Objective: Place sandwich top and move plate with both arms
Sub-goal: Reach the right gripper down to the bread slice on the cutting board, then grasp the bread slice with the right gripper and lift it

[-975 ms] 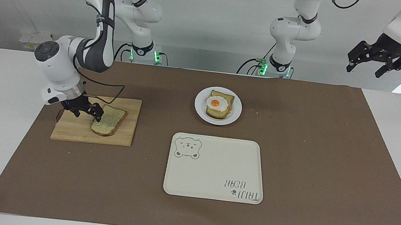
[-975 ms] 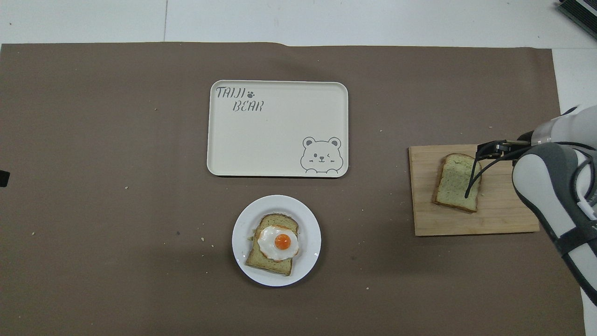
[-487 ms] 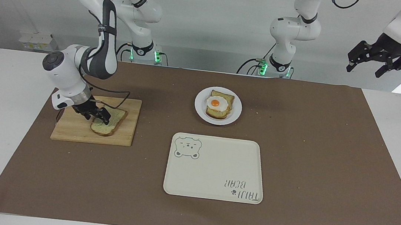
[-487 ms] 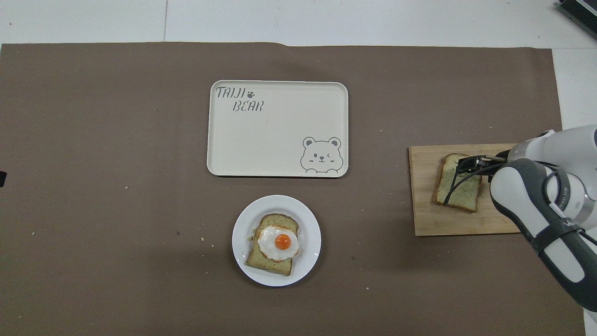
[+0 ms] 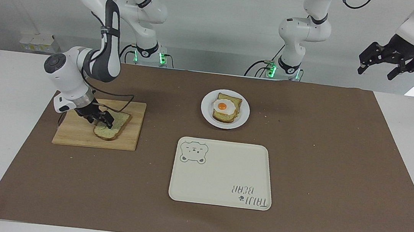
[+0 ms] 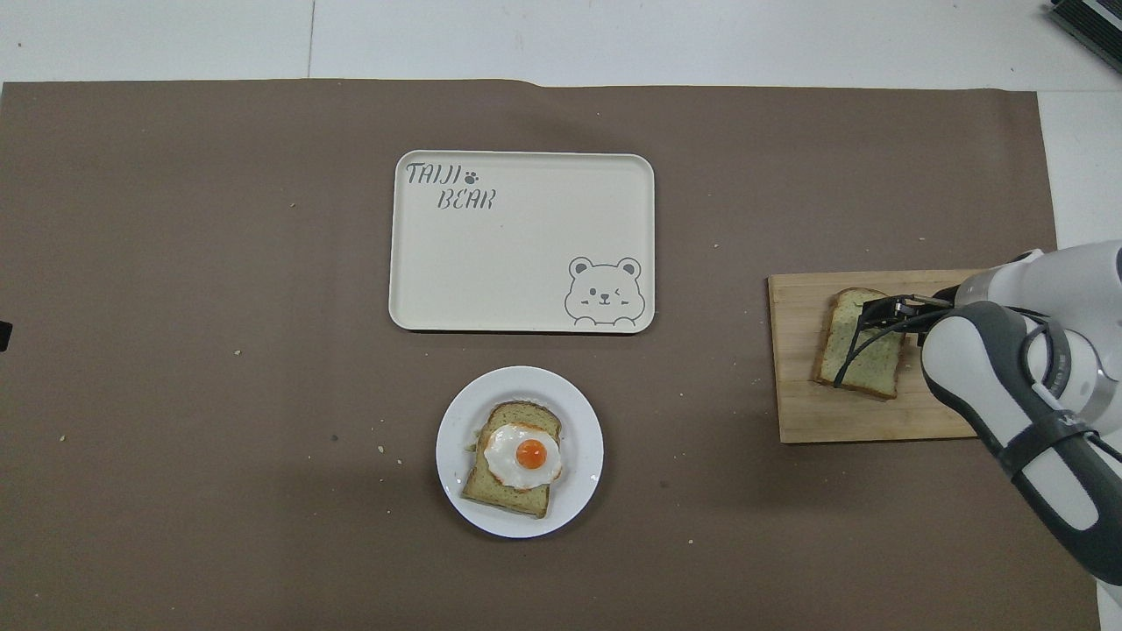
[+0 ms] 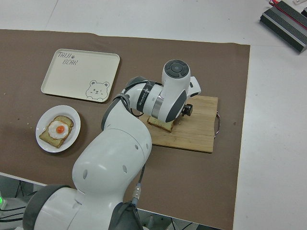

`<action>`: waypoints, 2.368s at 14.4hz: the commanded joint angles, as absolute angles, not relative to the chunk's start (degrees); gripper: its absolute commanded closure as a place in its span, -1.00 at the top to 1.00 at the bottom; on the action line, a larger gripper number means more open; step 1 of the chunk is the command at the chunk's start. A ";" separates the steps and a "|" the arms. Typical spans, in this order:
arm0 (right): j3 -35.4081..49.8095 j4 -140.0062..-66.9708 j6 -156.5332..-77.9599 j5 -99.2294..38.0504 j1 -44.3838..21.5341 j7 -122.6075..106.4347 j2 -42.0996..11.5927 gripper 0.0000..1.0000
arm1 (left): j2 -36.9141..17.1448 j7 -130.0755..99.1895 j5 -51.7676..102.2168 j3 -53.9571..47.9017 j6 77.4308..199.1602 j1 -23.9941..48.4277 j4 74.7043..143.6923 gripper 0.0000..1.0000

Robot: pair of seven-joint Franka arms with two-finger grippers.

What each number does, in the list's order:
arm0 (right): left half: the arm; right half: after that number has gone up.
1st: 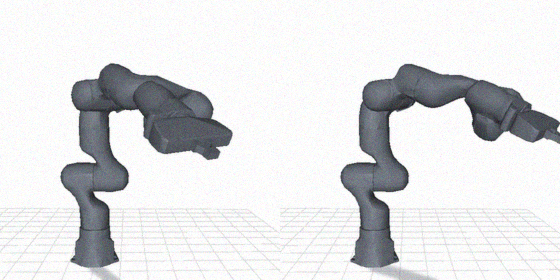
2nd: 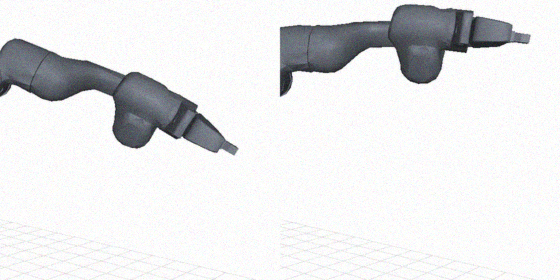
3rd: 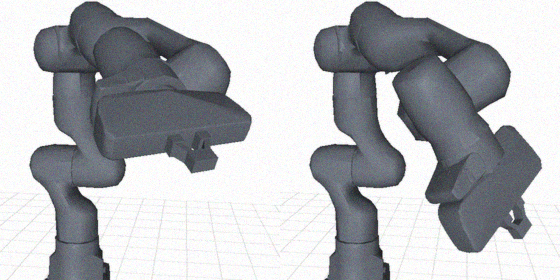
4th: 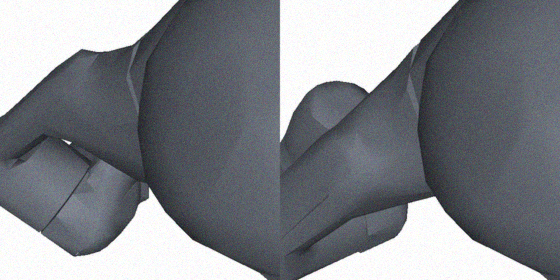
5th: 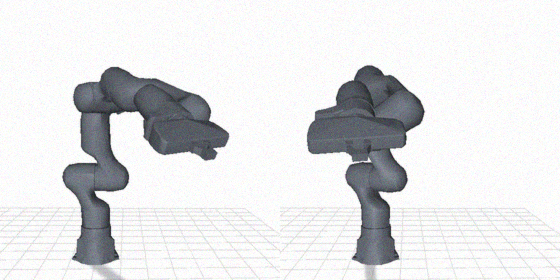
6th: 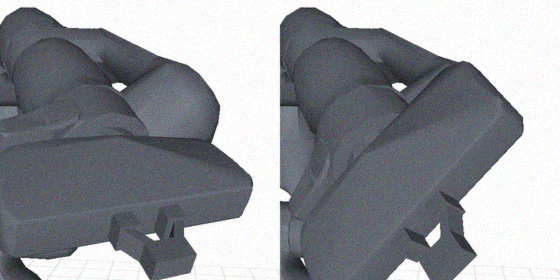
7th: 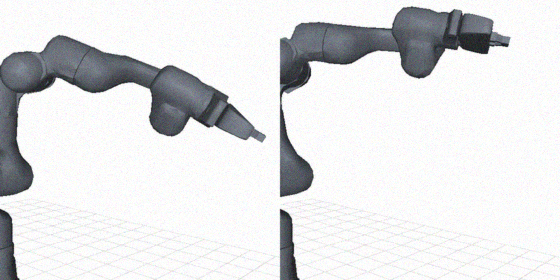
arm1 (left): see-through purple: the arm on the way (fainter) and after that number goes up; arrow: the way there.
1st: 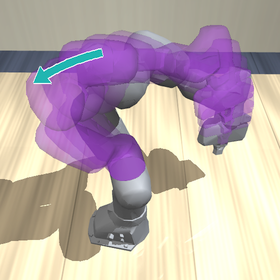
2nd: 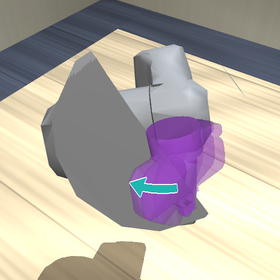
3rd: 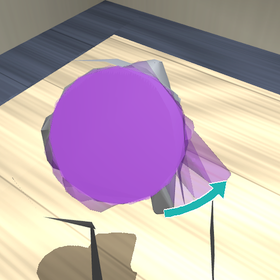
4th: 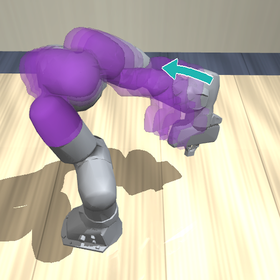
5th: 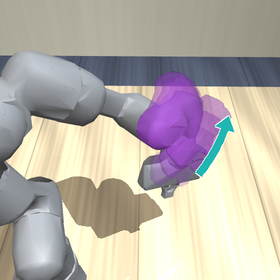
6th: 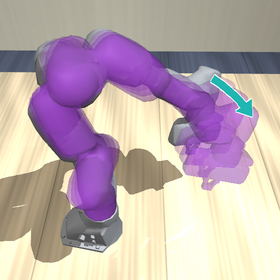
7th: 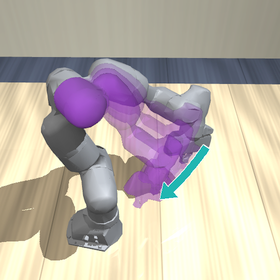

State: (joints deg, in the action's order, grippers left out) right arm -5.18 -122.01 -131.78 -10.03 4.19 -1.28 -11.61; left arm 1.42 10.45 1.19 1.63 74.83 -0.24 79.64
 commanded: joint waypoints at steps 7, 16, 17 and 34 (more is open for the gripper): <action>-4.57 -123.05 -133.33 -11.34 5.01 -1.05 -11.34 -1.00 | 2.46 9.76 1.41 1.32 72.95 0.79 79.63 1.00; -4.66 -119.72 -132.46 -10.29 4.13 -1.14 -11.78 -1.00 | 2.55 9.49 1.41 1.32 72.86 0.70 79.80 1.00; -4.66 -118.84 -131.93 -10.11 3.52 -1.14 -11.60 -1.00 | 2.55 9.49 1.41 1.32 72.95 0.70 79.80 1.00; 1.48 -107.75 -110.30 -14.05 2.81 -11.16 -7.56 -1.00 | 2.64 9.49 1.49 1.23 72.95 0.88 79.89 1.00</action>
State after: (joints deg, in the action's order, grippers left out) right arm -0.26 -107.58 -111.21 -11.27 2.48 -9.93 -8.53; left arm 1.84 10.44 1.25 0.70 73.69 -0.06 79.65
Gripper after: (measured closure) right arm 0.907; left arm 0.000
